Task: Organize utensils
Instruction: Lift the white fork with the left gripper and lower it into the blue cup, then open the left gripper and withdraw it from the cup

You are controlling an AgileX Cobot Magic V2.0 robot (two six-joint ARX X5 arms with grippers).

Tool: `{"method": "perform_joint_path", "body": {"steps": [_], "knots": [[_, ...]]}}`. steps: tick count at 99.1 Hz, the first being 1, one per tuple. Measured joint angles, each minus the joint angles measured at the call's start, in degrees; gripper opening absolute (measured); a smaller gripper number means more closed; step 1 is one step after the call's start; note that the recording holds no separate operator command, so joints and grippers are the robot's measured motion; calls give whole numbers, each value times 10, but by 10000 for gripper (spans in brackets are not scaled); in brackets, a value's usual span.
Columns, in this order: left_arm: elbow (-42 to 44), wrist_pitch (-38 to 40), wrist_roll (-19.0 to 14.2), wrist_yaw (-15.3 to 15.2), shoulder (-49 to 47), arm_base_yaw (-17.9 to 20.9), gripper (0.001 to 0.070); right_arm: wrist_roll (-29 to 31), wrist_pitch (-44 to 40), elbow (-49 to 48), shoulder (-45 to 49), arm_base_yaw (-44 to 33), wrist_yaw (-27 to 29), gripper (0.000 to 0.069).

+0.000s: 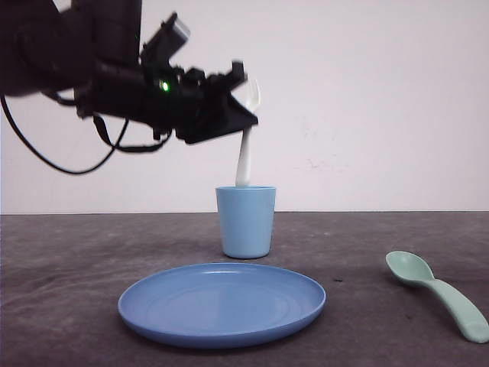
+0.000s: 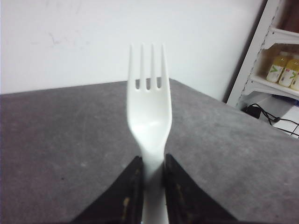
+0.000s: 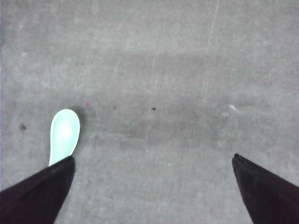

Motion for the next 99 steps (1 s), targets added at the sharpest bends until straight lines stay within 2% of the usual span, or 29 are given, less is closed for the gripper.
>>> {"method": "perform_joint_path", "body": {"steps": [28,55,61,77,90,99], "knots": [[0,9,30,0,56,0,43,0,-9,0,0,0,0,680],[0,10,42,0,59,-2,46,0,-11,0,0,0,0,680],[0,10,42,0,59,-2,76,0,-11,0,0,0,0,680],[0,11,41,0,59,-2,213,0,-12,0,0,0,0,680],[0,3,25,0,52,-2,237,0,-11,0,0,0,0,680],[0,-23,10,0,14,-1,240,0,-9,0,0,0,0,680]]}}
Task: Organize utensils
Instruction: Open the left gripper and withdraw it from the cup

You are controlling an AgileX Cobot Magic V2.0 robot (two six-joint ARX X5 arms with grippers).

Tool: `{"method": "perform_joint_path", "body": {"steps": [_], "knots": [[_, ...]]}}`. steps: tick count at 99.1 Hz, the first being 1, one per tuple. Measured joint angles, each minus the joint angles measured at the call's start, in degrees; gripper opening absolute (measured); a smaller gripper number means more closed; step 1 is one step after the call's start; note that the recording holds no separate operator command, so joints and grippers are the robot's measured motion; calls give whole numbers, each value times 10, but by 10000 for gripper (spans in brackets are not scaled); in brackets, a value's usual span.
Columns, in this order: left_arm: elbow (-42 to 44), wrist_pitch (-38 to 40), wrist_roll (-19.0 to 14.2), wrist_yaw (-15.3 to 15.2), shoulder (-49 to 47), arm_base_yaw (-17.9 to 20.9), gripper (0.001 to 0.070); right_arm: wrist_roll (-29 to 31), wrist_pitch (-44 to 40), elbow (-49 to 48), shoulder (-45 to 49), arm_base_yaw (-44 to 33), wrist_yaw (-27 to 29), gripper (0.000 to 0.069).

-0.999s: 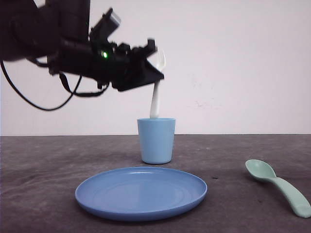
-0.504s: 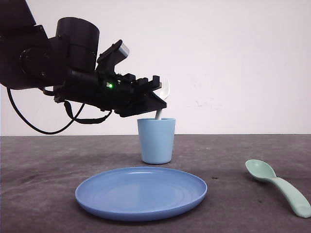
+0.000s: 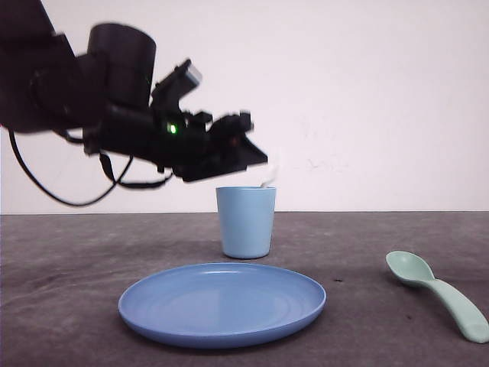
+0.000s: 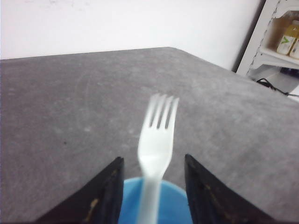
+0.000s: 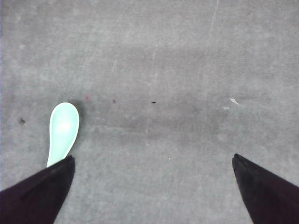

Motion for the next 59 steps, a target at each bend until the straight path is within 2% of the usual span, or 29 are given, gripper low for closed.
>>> {"method": "perform_joint_path", "body": {"steps": [18,39,48,59], "knots": [[0,-94,-6,0,-136,24,240,1,3,0,0,6,-17,680],[0,-297,-12,-7,-282,75,238,21,26,-17,0,42,-17,679],[0,-383,-12,-32,-352,93,236,36,35,-35,0,67,-17,679],[0,-485,-3,-85,-436,116,236,59,46,-44,5,100,-12,679]]}}
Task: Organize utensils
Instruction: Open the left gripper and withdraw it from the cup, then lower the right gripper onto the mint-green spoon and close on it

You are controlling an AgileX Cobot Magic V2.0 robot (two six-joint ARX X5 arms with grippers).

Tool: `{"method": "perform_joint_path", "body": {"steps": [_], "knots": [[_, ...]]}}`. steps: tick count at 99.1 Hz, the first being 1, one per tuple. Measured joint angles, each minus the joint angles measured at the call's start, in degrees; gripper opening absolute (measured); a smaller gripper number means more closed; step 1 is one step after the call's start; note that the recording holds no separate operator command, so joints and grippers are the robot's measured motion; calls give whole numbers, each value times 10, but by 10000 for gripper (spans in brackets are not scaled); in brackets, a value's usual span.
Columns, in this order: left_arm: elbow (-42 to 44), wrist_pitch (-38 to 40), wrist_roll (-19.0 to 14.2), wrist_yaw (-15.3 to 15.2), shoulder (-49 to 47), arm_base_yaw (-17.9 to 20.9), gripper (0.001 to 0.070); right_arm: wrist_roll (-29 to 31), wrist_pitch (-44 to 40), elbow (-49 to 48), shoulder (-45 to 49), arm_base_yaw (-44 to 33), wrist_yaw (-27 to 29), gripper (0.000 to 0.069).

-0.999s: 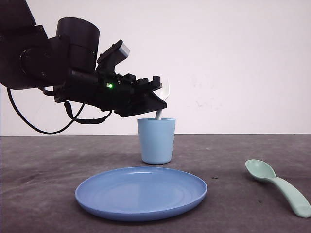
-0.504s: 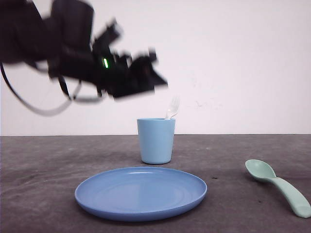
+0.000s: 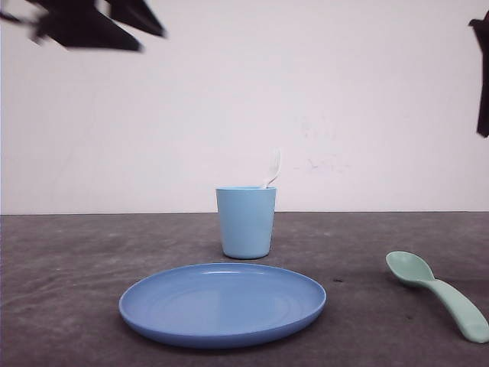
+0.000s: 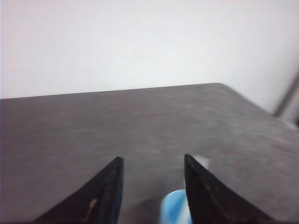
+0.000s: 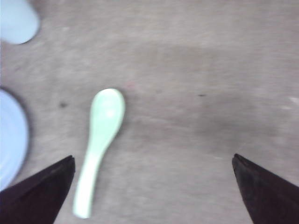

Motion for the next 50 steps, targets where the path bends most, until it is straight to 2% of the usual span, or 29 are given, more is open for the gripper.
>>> {"method": "perform_joint_path", "body": {"steps": [5,13,25,50], "knots": [[0,-40,9,-22,-31,10,236,11,8,-2,5,16,5,679],[-5,-96,21,-40,-78,21,236,27,17,-4,19,43,25,679],[-36,-166,27,-41,-144,39,236,46,40,-5,49,79,44,679],[-125,-254,30,-54,-256,64,236,81,94,-5,140,134,66,679]]}}
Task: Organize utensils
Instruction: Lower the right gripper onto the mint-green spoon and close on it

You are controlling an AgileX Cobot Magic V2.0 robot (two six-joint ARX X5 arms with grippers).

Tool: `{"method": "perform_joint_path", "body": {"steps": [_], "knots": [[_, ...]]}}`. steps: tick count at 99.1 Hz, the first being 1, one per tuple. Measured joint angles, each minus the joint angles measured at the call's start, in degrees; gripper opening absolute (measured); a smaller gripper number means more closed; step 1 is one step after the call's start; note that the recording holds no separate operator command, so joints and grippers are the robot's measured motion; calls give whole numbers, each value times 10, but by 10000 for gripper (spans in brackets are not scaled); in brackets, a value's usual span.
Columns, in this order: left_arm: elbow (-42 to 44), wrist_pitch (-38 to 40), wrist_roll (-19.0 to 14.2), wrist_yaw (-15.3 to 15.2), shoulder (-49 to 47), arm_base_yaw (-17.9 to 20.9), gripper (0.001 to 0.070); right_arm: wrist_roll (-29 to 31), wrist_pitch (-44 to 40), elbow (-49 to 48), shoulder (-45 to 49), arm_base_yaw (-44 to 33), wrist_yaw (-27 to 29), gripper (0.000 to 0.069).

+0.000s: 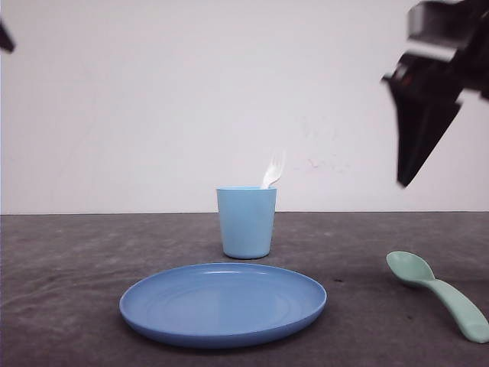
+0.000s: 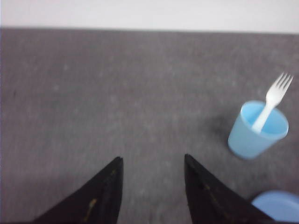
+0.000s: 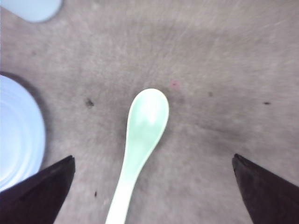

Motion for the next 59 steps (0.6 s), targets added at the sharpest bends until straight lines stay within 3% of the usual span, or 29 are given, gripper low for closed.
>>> {"method": "perform_joint_path", "body": {"steps": [14,44,59], "knots": [[-12,-35,-1,0,-34,0,236,18,36,0,52,17,18,679],[-12,-37,-2,0,-42,0,236,55,103,0,142,23,24,671],[-12,-36,-2,0,-42,0,236,59,121,0,170,23,24,533]]}}
